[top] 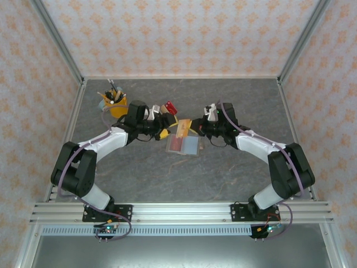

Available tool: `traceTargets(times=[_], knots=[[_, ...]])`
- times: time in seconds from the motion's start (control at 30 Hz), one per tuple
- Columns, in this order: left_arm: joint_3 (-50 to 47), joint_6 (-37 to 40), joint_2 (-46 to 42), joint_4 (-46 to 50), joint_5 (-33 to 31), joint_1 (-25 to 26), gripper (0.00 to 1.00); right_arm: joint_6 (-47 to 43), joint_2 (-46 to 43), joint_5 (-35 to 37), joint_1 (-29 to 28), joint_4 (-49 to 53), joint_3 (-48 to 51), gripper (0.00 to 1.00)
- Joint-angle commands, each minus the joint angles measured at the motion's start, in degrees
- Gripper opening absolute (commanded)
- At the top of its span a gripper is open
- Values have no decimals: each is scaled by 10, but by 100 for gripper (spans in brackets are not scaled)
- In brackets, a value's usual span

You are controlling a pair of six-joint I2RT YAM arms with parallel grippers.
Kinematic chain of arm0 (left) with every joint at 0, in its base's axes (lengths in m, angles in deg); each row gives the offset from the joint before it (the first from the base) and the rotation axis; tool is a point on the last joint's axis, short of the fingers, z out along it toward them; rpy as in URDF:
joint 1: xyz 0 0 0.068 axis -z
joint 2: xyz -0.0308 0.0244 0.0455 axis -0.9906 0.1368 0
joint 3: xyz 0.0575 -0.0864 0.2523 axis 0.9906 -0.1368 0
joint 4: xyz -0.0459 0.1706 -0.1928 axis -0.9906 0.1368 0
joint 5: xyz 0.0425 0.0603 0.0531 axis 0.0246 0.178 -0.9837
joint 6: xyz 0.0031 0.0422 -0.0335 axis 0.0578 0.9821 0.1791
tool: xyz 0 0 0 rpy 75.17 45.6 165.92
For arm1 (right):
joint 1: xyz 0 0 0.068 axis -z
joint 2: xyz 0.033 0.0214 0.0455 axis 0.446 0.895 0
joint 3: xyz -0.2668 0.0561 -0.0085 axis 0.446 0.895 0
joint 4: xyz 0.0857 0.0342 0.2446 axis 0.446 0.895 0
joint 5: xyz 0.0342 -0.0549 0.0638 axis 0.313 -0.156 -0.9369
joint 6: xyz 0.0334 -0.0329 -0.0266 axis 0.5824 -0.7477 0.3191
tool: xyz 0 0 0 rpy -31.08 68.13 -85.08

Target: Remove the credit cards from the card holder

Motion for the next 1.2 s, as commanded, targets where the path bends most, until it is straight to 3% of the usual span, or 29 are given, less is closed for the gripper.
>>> traceTargets(times=[0.0, 0.13, 0.4, 0.53, 0.6, 0.73, 0.87, 1.03, 1.17], knots=[[6, -28, -3, -72, 44, 9, 80, 50, -10, -55, 1, -98, 0, 0], [10, -40, -3, -89, 50, 9, 69, 75, -8, -65, 4, -133, 1, 0], [3, -55, -10, -117, 47, 10, 32, 87, 8, -67, 7, -143, 2, 0], [6, -37, -14, -91, 37, 9, 13, 72, 9, -57, 10, -99, 0, 3], [15, -7, -17, -41, 20, 9, 0, 41, 3, -35, 10, -35, -10, 14], [54, 94, -31, 133, -52, 9, 0, -31, -25, 38, 11, 108, -29, 39], [133, 203, -42, 379, -236, 9, 0, -86, -59, 152, 11, 231, -42, 71], [193, 204, -26, 480, -353, 12, 0, -119, -74, 250, 10, 324, -60, 87], [268, 177, 14, 538, -462, 31, 0, -128, -92, 298, 10, 347, -55, 94]])
